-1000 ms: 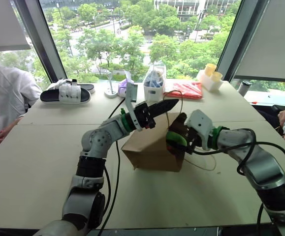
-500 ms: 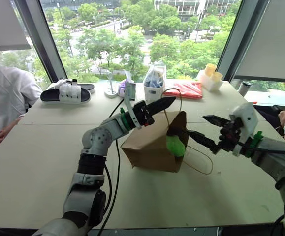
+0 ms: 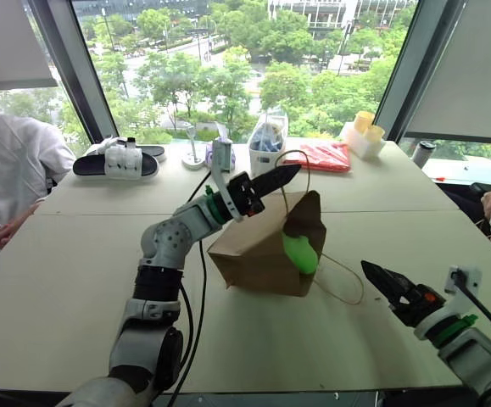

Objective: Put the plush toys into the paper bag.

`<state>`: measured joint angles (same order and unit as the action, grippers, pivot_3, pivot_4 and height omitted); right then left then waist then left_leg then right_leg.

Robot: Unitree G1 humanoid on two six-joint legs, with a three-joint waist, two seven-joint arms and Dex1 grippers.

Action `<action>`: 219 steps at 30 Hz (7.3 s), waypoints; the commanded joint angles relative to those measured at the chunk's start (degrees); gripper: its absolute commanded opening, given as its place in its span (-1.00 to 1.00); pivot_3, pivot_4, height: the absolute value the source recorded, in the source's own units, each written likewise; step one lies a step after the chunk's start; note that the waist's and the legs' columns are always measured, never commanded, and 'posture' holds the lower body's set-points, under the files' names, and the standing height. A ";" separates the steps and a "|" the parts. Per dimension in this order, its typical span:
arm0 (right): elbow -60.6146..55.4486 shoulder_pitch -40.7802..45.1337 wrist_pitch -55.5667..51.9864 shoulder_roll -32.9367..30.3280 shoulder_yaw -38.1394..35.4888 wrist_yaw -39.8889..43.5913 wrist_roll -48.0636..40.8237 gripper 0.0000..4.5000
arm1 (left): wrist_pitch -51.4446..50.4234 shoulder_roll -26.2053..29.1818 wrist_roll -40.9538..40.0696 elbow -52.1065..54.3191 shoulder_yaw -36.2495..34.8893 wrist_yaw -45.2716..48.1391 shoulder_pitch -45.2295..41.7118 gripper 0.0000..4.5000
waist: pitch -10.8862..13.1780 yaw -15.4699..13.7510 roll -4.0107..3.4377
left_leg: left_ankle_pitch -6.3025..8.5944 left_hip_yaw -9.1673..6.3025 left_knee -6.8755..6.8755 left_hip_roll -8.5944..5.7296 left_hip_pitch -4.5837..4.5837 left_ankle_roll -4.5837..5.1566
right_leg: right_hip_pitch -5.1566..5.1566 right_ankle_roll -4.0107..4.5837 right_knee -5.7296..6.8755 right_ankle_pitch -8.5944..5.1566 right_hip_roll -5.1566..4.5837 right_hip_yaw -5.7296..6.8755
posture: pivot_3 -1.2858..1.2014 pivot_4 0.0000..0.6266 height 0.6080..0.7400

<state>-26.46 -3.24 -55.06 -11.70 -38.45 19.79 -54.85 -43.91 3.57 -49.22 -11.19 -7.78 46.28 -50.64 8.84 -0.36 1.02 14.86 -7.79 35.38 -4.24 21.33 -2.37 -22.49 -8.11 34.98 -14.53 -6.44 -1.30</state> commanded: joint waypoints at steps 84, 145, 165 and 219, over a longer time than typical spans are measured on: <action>11.83 -2.94 18.08 0.97 13.17 -11.00 -20.76 -0.27 | 1.23 0.84 -1.61 1.83 -0.81 -1.07 -0.58 -1.00 | 0.00 0.11 0.00 | 0.00 0.00 -0.05 0.00 0.00 0.01 | 0.02 0.01 -0.08 -0.01 0.02 0.02 | 0.03 -0.52 1.00; -15.19 -16.18 19.57 -22.96 5.48 -7.02 -44.81 1.00 | -10.86 10.82 -7.94 13.08 -5.61 -4.07 14.26 0.99 | 0.05 -0.31 0.04 | 0.02 -0.03 -0.08 0.08 0.02 0.05 | 0.07 0.01 -0.18 -0.02 0.00 0.01 | 0.03 -0.52 1.00; -8.91 -12.18 14.19 -26.16 18.40 -2.40 -27.77 -0.99 | 9.47 19.01 15.18 22.91 17.27 6.85 24.76 1.00 | 0.03 -1.83 -0.03 | 0.06 0.08 -0.17 0.12 0.17 0.18 | 0.13 0.47 -0.90 0.02 -0.10 0.00 | 0.03 -0.52 1.00; -6.35 -26.73 16.65 -20.29 15.31 8.13 -24.87 -1.00 | 39.37 8.74 29.29 -7.34 23.68 30.28 1.97 -0.99 | 0.01 -1.65 -0.06 | 0.06 0.23 -0.10 0.10 0.08 0.19 | 0.23 0.20 -0.81 0.12 0.00 0.08 | 0.03 -0.52 1.00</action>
<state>-32.15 -29.51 -39.42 -32.56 -21.41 26.33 -79.88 -7.63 11.83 -20.09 -16.75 17.15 73.84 -47.08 8.85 -2.01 0.97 14.92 -7.58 35.29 -4.14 21.40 -2.17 -22.25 -7.92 34.18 -14.40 -6.43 -1.22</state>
